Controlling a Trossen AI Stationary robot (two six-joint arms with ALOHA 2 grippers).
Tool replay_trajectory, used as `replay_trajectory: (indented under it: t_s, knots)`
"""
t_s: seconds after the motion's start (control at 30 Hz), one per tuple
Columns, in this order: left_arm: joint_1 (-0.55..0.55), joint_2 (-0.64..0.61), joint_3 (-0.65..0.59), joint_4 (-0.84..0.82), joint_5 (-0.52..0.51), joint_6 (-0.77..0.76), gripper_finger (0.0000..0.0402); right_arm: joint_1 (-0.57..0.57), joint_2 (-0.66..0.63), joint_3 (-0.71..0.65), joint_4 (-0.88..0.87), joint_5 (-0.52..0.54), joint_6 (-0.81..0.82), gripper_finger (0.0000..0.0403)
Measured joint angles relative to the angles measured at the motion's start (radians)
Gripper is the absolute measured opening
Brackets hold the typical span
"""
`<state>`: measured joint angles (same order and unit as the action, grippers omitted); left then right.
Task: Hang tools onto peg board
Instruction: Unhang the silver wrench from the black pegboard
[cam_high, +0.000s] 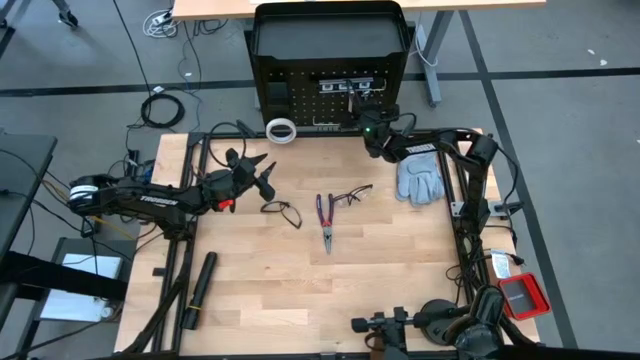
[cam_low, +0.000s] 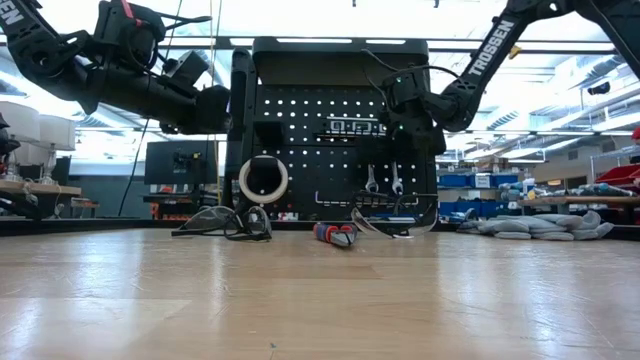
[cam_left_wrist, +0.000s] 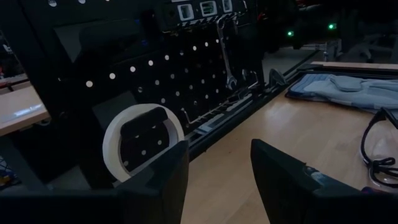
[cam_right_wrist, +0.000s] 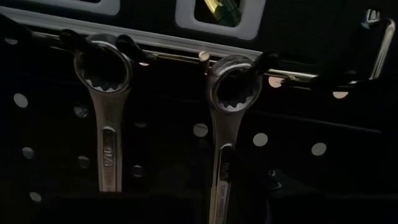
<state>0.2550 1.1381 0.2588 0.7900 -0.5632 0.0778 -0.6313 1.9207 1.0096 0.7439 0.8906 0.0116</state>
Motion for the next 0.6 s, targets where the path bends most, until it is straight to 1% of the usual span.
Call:
replay_trajectory:
  t_s: [0.17, 0.33, 0.6]
  knots:
    - [0.000, 0.000, 0.000, -0.001, 0.000, 0.000, 0.0177, -0.006, -0.021, -0.039, 0.009, -0.057, 0.022, 0.0055]
    - [0.000, 0.000, 0.000, 0.001, 0.000, 0.000, 0.0177, -0.007, -0.060, -0.068, -0.012, -0.092, 0.000, 0.0056]
    - [0.000, 0.000, 0.000, 0.001, 0.000, 0.000, 0.0177, 0.017, -0.084, -0.074, -0.052, -0.087, -0.012, 0.0055]
